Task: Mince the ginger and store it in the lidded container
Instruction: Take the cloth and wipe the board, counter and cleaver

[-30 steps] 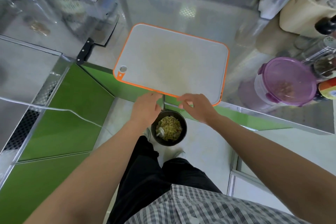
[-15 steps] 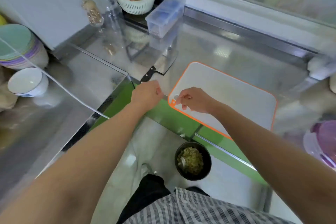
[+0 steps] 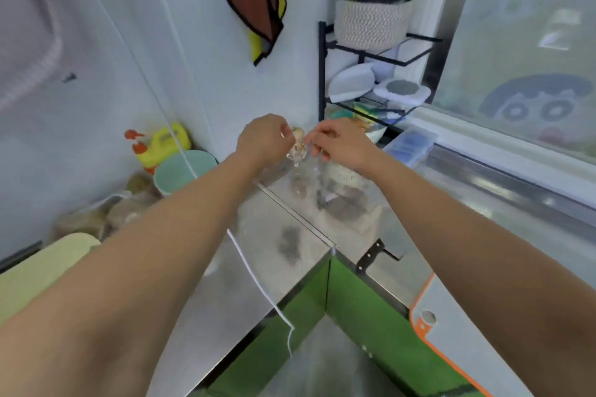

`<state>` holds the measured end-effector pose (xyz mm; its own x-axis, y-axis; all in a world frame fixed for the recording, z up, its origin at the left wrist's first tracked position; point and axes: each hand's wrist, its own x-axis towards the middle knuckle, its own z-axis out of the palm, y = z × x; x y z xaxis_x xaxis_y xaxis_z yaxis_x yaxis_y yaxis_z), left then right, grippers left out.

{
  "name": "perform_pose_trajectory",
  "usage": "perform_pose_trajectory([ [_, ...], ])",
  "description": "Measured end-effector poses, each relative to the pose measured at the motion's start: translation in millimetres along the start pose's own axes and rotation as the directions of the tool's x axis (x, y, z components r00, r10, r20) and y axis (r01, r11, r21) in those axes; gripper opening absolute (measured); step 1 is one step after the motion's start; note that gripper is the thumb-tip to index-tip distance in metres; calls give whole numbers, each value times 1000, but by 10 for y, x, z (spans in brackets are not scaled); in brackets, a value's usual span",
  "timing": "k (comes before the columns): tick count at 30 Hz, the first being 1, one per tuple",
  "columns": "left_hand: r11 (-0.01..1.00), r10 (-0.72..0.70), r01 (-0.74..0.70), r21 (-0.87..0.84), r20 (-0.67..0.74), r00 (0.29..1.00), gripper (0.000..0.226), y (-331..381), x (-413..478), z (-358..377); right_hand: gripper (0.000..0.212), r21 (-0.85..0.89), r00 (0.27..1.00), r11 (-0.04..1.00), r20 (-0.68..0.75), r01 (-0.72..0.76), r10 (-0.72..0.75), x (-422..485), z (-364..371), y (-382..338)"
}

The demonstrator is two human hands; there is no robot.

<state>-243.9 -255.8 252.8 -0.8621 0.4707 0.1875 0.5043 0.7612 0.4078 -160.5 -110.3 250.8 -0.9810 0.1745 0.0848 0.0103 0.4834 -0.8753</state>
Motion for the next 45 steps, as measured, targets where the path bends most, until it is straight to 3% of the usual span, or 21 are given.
perform_pose_trajectory([
  [10,994,-84,54,-95,-346,934,20,73,1033,-1176,22,106,960,961,-144,257,-241,1311,-348,-850],
  [20,972,-107,2,-235,-438,893,33,181,1921,-1805,44,-43,845,913,-362,405,-392,2594,-697,-1550],
  [25,972,-137,43,-232,-406,903,52,206,2330,-1830,63,27,934,949,-192,313,-302,3031,-702,-1621],
  [29,950,-185,48,-308,-432,883,49,181,2582,-1856,32,32,929,943,-182,333,-322,3255,-749,-1638],
  [31,942,-181,20,-336,-453,873,34,181,2651,-1885,8,165,929,922,-186,349,-319,3310,-775,-1649],
  [33,909,-175,-46,-413,-481,859,19,185,2694,-1919,23,403,949,862,-206,306,-240,3351,-806,-1685],
  [35,858,-198,-120,-499,-538,820,19,197,2733,-1972,27,597,968,763,-183,250,-173,3387,-867,-1755],
  [37,803,-257,-183,-567,-607,752,19,231,2776,-2036,28,646,966,724,-90,242,-243,3404,-956,-1831],
  [40,748,-336,-211,-629,-634,697,18,290,2840,-2157,39,546,929,800,99,248,-356,3388,-1045,-1962],
  [42,698,-362,-209,-685,-590,722,27,308,2868,-2232,29,536,926,800,82,270,-368,3398,-1091,-2063],
  [45,673,-333,-194,-714,-527,782,35,328,2867,-2309,22,660,936,703,-1,265,-352,3440,-1155,-2196],
])
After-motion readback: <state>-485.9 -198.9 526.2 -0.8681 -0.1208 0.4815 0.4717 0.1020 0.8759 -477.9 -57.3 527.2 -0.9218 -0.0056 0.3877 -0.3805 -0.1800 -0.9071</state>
